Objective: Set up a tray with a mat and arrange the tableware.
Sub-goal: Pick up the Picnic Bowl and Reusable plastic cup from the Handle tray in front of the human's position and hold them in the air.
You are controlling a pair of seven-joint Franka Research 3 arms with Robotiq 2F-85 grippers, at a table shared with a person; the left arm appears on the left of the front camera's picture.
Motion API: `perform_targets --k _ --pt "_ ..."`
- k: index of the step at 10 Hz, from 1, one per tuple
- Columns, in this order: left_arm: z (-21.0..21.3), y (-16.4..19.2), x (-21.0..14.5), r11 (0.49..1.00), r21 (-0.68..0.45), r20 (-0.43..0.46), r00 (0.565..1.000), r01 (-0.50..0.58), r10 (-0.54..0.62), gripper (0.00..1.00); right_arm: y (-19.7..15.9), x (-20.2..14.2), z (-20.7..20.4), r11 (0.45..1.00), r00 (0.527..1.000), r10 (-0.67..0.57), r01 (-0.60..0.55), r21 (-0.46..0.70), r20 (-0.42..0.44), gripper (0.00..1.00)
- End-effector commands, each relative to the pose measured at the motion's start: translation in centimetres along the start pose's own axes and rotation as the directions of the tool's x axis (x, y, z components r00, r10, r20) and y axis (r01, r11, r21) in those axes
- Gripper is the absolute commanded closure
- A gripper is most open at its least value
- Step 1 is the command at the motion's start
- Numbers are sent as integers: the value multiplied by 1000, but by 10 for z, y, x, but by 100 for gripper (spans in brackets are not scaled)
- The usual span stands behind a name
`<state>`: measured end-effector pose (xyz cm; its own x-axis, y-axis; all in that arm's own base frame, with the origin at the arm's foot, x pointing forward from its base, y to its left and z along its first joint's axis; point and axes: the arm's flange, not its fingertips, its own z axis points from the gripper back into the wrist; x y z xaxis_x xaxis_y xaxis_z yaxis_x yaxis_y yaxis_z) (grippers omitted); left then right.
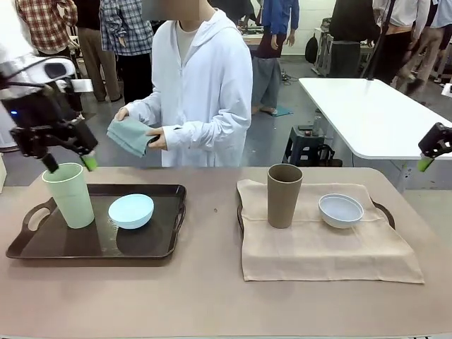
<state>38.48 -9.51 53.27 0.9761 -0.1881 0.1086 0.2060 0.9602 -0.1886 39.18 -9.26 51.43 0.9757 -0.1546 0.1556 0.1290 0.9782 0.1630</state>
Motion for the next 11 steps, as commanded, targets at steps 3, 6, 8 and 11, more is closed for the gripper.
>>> perform_targets --k 3,6,8,11 --pt "2 1 -2 1000 1 3 1000 1 -1 0 -2 0 0 1000 1000 -2 2 -2 0 9" --pt "30 48 -21 928 -371 135 990 28 25 0 -50 12 22 925 994 -97 106 364 -41 9" --pt "40 95 -50 855 -519 158 984 17 77 0 -98 8 28 854 984 -159 177 490 -78 9" --pt "39 173 -85 691 -723 181 964 -5 195 0 -165 -1 24 697 953 -269 292 655 -139 9"
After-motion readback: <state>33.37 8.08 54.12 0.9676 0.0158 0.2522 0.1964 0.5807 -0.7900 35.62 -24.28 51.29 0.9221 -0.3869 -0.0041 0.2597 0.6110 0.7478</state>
